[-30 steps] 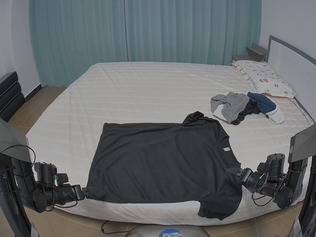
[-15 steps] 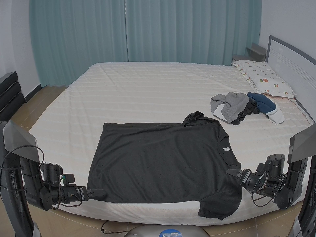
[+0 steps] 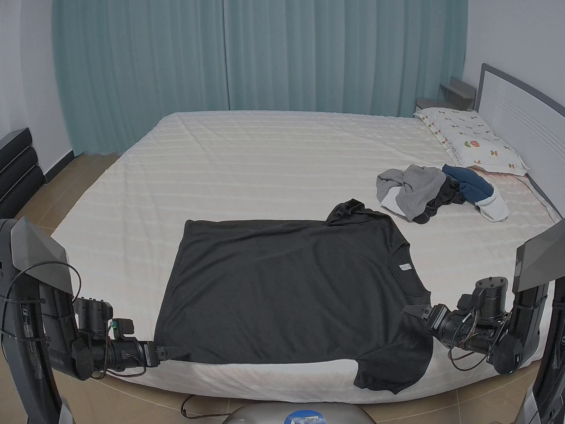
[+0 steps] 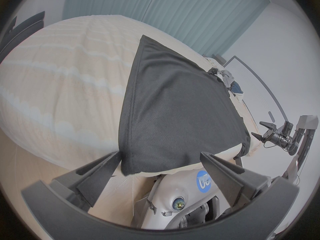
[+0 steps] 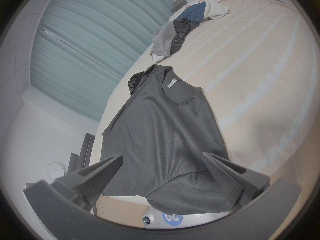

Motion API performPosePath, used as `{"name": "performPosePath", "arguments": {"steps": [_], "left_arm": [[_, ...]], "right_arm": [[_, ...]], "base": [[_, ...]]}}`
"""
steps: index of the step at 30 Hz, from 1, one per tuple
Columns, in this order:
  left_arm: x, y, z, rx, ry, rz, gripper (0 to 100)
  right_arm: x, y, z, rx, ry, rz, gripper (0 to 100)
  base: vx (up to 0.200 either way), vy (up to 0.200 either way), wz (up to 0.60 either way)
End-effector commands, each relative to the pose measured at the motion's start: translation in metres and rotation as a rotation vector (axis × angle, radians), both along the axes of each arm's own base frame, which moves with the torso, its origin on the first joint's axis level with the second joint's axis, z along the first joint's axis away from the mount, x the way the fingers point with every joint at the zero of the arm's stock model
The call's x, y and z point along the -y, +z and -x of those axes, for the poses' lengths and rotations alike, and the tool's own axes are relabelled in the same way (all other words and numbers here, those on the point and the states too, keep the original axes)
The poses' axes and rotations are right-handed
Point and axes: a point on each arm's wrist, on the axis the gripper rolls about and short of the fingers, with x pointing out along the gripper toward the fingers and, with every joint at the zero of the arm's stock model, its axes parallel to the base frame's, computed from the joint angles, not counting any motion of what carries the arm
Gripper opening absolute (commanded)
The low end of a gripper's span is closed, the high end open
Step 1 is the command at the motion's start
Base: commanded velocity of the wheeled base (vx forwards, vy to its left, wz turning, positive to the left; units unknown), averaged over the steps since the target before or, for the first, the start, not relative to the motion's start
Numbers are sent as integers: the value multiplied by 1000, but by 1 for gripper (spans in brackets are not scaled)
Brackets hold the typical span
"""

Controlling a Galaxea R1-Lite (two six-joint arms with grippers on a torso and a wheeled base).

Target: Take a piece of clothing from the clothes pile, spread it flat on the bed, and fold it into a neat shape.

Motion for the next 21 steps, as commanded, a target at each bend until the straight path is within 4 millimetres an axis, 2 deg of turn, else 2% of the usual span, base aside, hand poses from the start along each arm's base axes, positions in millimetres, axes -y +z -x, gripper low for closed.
{"name": "performPosePath", "arguments": {"steps": [1, 19, 20, 21], "left_arm": [[0, 0, 1, -3, 1, 1, 100], [1, -1, -4, 12, -4, 11, 100], [1, -1, -4, 12, -3, 12, 0], [1, -1, -4, 12, -3, 12, 0]], "right_arm": [[0, -1, 0, -7, 4, -1, 100], [0, -2, -1, -7, 3, -2, 100], [0, -2, -1, -7, 3, -2, 100], [0, -2, -1, -5, 3, -3, 100]], "base": [[0, 0, 0], [0, 0, 0], [0, 0, 0], [0, 0, 0]]}}
